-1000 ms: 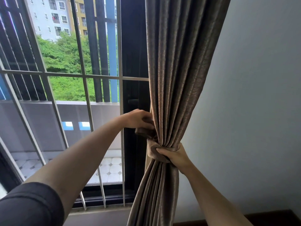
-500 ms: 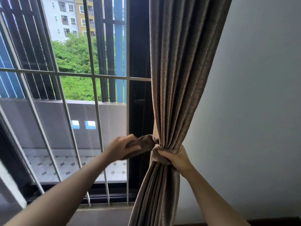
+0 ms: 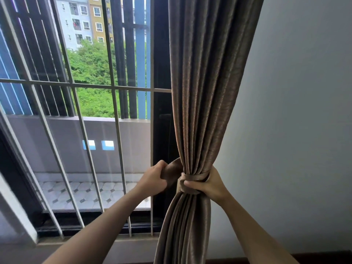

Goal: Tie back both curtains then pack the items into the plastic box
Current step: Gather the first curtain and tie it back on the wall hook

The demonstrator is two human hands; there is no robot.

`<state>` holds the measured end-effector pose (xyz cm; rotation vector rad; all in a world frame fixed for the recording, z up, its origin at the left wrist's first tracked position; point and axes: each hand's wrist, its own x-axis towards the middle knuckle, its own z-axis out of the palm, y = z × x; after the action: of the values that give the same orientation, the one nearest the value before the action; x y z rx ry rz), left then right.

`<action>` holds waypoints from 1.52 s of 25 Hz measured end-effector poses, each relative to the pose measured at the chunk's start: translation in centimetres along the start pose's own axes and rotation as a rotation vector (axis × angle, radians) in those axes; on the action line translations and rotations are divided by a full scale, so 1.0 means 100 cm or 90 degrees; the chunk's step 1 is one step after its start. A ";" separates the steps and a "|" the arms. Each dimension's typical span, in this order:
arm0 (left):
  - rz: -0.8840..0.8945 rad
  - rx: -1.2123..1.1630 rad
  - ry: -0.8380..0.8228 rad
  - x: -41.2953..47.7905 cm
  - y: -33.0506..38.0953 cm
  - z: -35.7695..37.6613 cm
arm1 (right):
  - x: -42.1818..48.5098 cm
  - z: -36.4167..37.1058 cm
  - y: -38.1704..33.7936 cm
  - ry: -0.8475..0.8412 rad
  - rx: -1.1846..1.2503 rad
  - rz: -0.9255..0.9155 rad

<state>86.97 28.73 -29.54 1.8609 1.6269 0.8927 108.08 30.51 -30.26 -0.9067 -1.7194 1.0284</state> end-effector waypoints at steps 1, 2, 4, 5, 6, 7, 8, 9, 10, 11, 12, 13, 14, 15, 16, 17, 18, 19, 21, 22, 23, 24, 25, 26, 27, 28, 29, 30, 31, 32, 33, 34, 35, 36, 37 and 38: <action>0.001 -0.070 0.029 0.001 0.005 0.001 | 0.001 0.000 0.000 -0.001 -0.007 0.002; 0.011 -0.143 0.051 0.000 0.008 0.003 | 0.001 0.001 0.000 0.001 -0.009 0.003; 0.059 -0.185 0.086 -0.002 0.010 0.008 | 0.001 0.003 -0.001 0.013 -0.012 0.011; 0.092 -0.159 0.098 -0.002 0.009 0.012 | 0.002 0.003 -0.002 0.023 -0.015 0.016; 0.131 -0.134 0.101 0.001 0.008 0.015 | 0.003 0.002 -0.003 0.035 -0.020 0.018; 0.171 -0.108 0.102 0.006 0.010 0.016 | 0.006 0.000 -0.004 0.047 -0.025 0.017; 0.201 -0.073 0.108 0.013 0.012 0.015 | 0.009 -0.003 -0.005 0.057 -0.031 0.017; 0.211 -0.050 0.110 0.020 0.014 0.013 | 0.011 -0.005 -0.006 0.067 -0.030 0.015; 0.195 -0.054 0.094 0.026 0.016 0.010 | 0.012 -0.006 -0.005 0.078 -0.025 0.013; 0.164 -0.097 0.054 0.028 0.017 0.007 | 0.010 -0.006 -0.003 0.093 -0.015 0.014; 0.134 -0.154 0.004 0.027 0.014 0.006 | 0.007 -0.005 -0.001 0.103 0.002 0.019; 0.119 -0.204 -0.034 0.024 0.009 0.006 | 0.004 -0.004 0.001 0.104 0.015 0.026; 0.121 -0.230 -0.050 0.020 0.003 0.008 | 0.000 -0.004 0.001 0.094 0.022 0.028; 0.127 -0.242 -0.056 0.016 -0.001 0.010 | -0.002 -0.006 -0.001 0.085 0.028 0.027; 0.141 -0.232 -0.048 0.014 -0.005 0.011 | -0.002 -0.011 -0.004 0.086 0.034 0.023; 0.164 -0.184 -0.031 0.015 -0.007 0.010 | 0.000 -0.016 -0.009 0.091 0.037 0.016; 0.187 -0.112 -0.008 0.018 -0.008 0.009 | 0.004 -0.021 -0.014 0.085 0.029 0.007; 0.202 -0.048 0.022 0.022 -0.008 0.007 | 0.007 -0.023 -0.021 0.070 0.009 -0.003; 0.223 0.012 0.072 0.028 -0.009 0.003 | 0.015 -0.015 -0.035 0.047 -0.057 -0.011; 0.247 0.017 0.077 0.029 -0.007 0.002 | 0.019 -0.007 -0.041 0.048 -0.088 -0.015; 0.280 0.019 0.071 0.029 -0.005 0.003 | 0.023 0.000 -0.044 0.062 -0.112 -0.018; 0.308 0.027 0.061 0.026 -0.003 0.006 | 0.028 0.006 -0.047 0.087 -0.124 -0.018; 0.332 0.036 0.054 0.023 -0.003 0.009 | 0.032 0.010 -0.049 0.122 -0.133 -0.012; 0.343 0.053 0.050 0.019 -0.005 0.010 | 0.036 0.012 -0.050 0.159 -0.145 -0.002; 0.346 0.064 0.048 0.017 -0.008 0.007 | 0.039 0.012 -0.053 0.196 -0.157 0.011; 0.322 0.077 0.056 0.018 -0.012 -0.001 | 0.041 0.013 -0.055 0.234 -0.164 0.025; 0.273 0.089 0.088 0.022 -0.017 -0.011 | 0.043 0.014 -0.057 0.268 -0.169 0.035; 0.203 0.112 0.150 0.026 -0.020 -0.024 | 0.044 0.016 -0.059 0.294 -0.176 0.043; 0.142 0.149 0.214 0.029 -0.021 -0.034 | 0.045 0.019 -0.060 0.312 -0.186 0.049; 0.125 0.186 0.252 0.030 -0.018 -0.038 | 0.047 0.022 -0.061 0.327 -0.200 0.055; 0.161 0.214 0.259 0.028 -0.013 -0.037 | 0.049 0.025 -0.061 0.343 -0.214 0.062; 0.214 0.238 0.243 0.023 -0.008 -0.031 | 0.051 0.028 -0.062 0.365 -0.225 0.069; 0.247 0.249 0.222 0.016 -0.004 -0.024 | 0.054 0.029 -0.063 0.386 -0.234 0.075; 0.233 0.246 0.219 0.010 -0.003 -0.021 | 0.057 0.030 -0.064 0.397 -0.243 0.080; 0.179 0.238 0.233 0.007 -0.004 -0.022 | 0.059 0.030 -0.065 0.394 -0.254 0.085; 0.105 0.228 0.245 0.007 -0.006 -0.026 | 0.059 0.031 -0.065 0.376 -0.271 0.089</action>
<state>84.69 29.36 -28.15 2.1926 1.9917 1.1470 102.38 32.53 -23.12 -1.4507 -1.3904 0.4035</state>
